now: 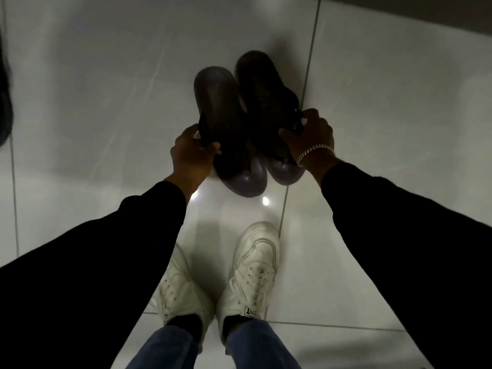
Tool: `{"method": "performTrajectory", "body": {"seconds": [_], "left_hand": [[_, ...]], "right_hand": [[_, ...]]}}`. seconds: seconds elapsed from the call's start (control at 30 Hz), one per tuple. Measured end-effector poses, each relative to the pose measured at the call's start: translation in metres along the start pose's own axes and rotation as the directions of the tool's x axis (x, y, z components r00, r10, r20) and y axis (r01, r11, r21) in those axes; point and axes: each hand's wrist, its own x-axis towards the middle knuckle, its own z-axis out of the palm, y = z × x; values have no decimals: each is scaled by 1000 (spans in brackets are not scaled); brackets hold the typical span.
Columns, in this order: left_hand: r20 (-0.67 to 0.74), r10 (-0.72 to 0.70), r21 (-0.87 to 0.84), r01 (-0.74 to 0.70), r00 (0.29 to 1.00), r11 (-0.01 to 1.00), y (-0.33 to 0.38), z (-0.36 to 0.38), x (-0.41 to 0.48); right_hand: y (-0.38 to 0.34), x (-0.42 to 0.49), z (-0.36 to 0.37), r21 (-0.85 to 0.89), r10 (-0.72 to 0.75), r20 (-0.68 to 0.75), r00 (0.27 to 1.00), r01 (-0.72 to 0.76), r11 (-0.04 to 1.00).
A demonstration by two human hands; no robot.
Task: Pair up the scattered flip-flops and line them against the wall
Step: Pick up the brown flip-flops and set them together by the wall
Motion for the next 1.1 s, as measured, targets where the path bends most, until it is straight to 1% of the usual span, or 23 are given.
{"method": "performTrajectory", "body": {"seconds": [0.17, 0.2, 0.3, 0.37, 0.5, 0.63, 0.7, 0.8, 0.83, 0.9, 1.0, 1.03, 1.1], "left_hand": [[51, 76, 4, -76, 996, 997, 10, 3, 6], [65, 96, 17, -97, 993, 995, 12, 3, 7], [108, 159, 83, -168, 981, 982, 19, 14, 10], [133, 193, 93, -206, 972, 974, 25, 25, 10], [164, 306, 119, -327, 938, 938, 40, 60, 12], [196, 361, 125, -388, 912, 913, 62, 104, 20], [201, 373, 167, -407, 906, 898, 78, 124, 27], [191, 403, 161, -434, 895, 887, 105, 154, 37], [187, 419, 184, -451, 888, 873, 114, 163, 41], [148, 449, 234, -472, 881, 850, 132, 179, 51], [85, 401, 255, -410, 912, 876, 152, 192, 72], [80, 393, 264, -399, 916, 878, 154, 193, 76], [94, 414, 307, -422, 905, 853, 158, 195, 78]], "right_hand": [[12, 4, -2, 86, 92, -2, 996, -92, 992], [14, 5, -4, 76, 84, -17, 996, -82, 994], [25, 7, -13, 6, -18, -64, 998, 19, 1000], [38, 7, -23, -3, -25, -69, 997, 25, 1000], [70, 11, -45, 127, 101, -110, 989, -87, 988], [93, 24, -64, 252, 235, -187, 954, -185, 950], [101, 37, -74, 258, 299, -207, 932, -243, 935], [109, 66, -90, 172, 362, -201, 910, -331, 928], [108, 76, -96, 161, 392, -211, 895, -364, 917], [105, 95, -106, 236, 448, -227, 865, -397, 887], [101, 117, -111, 252, 493, -285, 822, -432, 866], [98, 117, -111, 257, 500, -301, 812, -435, 863], [95, 116, -111, 283, 503, -320, 803, -426, 859]]}}
